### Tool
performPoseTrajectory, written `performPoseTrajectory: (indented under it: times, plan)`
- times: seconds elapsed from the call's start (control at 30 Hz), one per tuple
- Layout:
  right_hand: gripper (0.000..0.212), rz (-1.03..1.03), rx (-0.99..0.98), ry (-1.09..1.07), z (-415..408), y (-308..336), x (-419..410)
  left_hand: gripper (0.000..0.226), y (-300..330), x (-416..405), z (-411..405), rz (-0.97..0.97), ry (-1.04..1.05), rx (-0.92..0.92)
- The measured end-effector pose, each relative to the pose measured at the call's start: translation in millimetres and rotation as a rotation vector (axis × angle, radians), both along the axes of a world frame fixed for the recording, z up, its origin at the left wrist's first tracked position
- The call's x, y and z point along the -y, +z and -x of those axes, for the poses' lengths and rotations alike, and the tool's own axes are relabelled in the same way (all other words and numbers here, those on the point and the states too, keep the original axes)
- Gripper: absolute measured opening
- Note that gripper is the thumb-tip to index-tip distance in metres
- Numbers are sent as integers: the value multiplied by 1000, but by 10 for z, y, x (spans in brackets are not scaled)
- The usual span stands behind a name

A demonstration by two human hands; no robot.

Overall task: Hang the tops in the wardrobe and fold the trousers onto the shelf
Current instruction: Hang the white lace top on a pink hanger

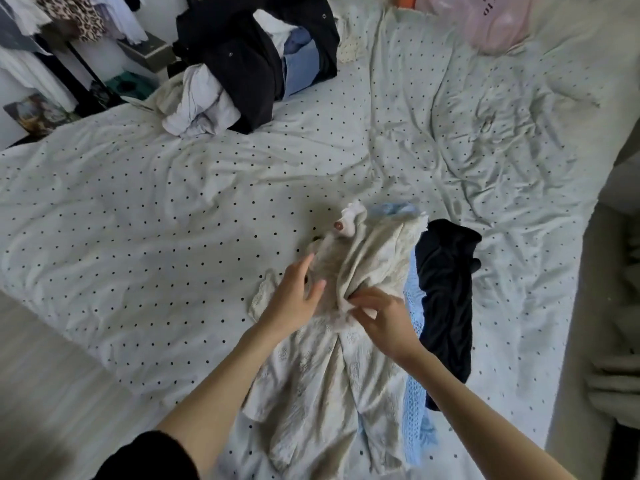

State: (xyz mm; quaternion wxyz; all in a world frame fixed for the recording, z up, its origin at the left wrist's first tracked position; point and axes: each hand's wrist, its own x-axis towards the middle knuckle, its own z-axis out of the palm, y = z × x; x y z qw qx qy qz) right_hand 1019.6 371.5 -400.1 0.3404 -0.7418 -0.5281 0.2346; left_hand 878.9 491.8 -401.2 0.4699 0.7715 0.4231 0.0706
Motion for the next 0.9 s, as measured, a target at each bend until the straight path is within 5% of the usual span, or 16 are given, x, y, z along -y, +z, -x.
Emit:
performPoseTrajectory:
  times: [0.13,0.2,0.3,0.37,0.53,0.63,0.7,0.77,0.83,0.9]
  plan:
    - [11,137,-56,194,32,60,436,80,-47,249,-249,78,-77,-49]
    - [11,254,-28,193,-35,74,590,70,-137,398,-266,82,-117,-170]
    - [22,324,55,-78,-165,102,714,26,-200,636,-230,-98,-356,-380]
    - [26,261,123,-290,-268,156,654,22,-216,733,-207,-211,-416,-431]
    - [54,557,172,-310,-345,168,110,57,-175,563,-159,-326,-162,-283]
    - [25,679,-4,-292,-256,28,-28,81,-141,213,-247,-197,-129,-323]
    - [39,691,-3,-233,-168,-69,97,85,-143,91,-343,-45,-168,-417]
    - [43,697,23,-198,-131,-136,310,56,-141,180,-406,-39,-228,-445]
    - [46,676,-42,-244,-165,-167,496,18,-146,450,-398,-257,-279,-444]
    - [52,581,-252,-432,-249,-97,596,17,-171,781,-311,-457,-348,-405]
